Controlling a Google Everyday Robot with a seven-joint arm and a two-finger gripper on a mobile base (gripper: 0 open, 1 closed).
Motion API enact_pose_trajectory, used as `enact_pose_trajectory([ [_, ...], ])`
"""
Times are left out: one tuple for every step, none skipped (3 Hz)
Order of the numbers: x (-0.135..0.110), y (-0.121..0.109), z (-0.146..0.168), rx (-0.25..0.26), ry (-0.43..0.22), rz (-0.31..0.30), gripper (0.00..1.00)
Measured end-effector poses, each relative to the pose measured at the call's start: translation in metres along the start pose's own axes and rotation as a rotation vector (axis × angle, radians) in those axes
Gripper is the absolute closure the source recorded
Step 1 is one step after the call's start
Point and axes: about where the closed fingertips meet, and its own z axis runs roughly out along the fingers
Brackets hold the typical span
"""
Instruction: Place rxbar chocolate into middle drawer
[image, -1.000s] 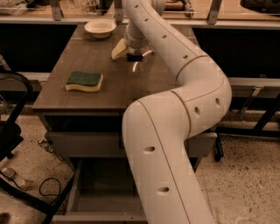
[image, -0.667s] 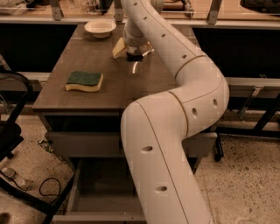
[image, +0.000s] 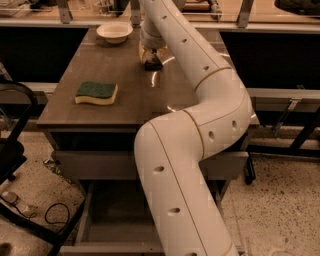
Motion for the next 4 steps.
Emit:
enact_pose_trajectory([
  [0.001, 0.001, 0.000, 0.000, -0.001, 0.000, 1.00],
  [0.000, -0.005, -0.008, 0.013, -0.005, -0.003, 1.00],
  [0.002, -0.024, -0.040, 0.041, -0.018, -0.024, 1.00],
  [0.010, -0.045, -0.073, 0.049, -0.034, -0.037, 1.00],
])
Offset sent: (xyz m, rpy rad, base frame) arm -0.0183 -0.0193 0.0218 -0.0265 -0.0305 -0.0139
